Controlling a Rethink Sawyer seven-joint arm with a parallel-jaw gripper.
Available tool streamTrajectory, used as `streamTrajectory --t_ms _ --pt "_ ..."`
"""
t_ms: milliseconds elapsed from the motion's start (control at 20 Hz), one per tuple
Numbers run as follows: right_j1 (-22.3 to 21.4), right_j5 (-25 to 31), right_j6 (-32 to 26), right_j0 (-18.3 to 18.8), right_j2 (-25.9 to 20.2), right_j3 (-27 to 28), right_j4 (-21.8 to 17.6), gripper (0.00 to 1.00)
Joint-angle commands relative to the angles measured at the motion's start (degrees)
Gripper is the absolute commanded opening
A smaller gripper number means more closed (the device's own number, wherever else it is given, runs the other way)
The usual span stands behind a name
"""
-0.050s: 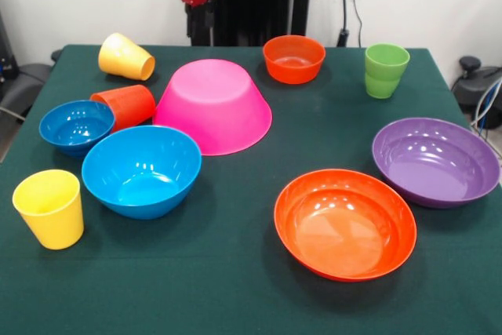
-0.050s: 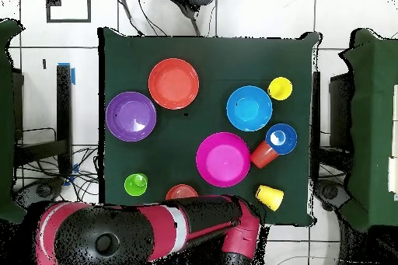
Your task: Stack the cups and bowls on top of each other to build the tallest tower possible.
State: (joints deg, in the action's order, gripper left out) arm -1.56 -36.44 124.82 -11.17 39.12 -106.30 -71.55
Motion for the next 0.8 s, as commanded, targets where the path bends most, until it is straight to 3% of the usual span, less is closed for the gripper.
streamTrajectory --t_ms 50,250,550,800 --pt "-4.3 -3.6 1.1 0.3 -12.4 -1.4 3.5 1.0" --pt "-5.8 -3.6 -0.4 -0.7 -13.8 -2.9 5.8 1.0" --pt "-5.9 -2.8 -2.3 -1.7 -15.1 -4.1 4.9 1.0" --pt "-5.3 -2.3 -4.5 -3.1 -15.3 -4.6 6.8 1.0"
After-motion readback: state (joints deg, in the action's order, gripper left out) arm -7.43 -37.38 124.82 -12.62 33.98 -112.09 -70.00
